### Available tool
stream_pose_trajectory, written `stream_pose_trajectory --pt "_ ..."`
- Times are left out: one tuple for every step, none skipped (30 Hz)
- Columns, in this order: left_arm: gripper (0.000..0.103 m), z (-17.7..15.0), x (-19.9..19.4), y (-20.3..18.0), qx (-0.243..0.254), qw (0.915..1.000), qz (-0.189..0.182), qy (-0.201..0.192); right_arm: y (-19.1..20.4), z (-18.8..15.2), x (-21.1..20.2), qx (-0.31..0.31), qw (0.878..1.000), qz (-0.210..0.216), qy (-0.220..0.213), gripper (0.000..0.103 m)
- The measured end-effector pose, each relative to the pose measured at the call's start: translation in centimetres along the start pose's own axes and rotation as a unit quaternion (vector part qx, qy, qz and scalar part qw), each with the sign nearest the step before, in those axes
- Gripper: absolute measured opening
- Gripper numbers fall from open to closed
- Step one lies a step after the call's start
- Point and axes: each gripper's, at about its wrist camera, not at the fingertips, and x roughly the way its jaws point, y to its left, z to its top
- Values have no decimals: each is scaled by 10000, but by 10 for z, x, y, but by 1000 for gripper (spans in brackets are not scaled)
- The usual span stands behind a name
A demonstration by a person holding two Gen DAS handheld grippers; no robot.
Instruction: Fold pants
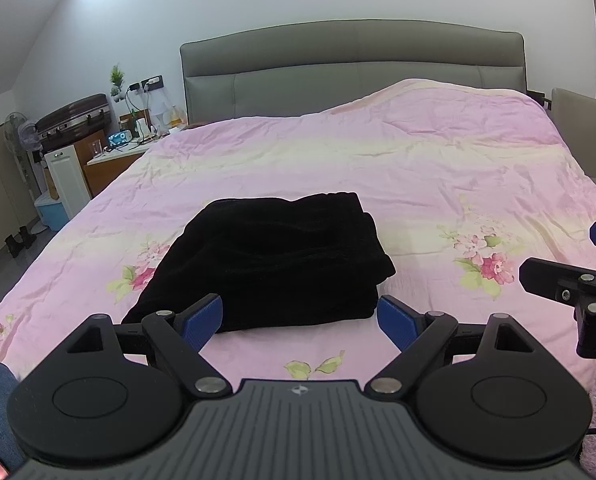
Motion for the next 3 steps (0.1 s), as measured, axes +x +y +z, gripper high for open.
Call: stream_pose_trajectory --pt "102 0 0 1 -4 10000 -16 2 0 0 0 -6 10000 3 6 98" --pt "102 0 0 1 -16 10000 -37 2 0 0 0 -8 10000 4 9 98" --pt "102 0 0 2 -38 10000 -49 6 0 1 0 -9 10000 4 14 98"
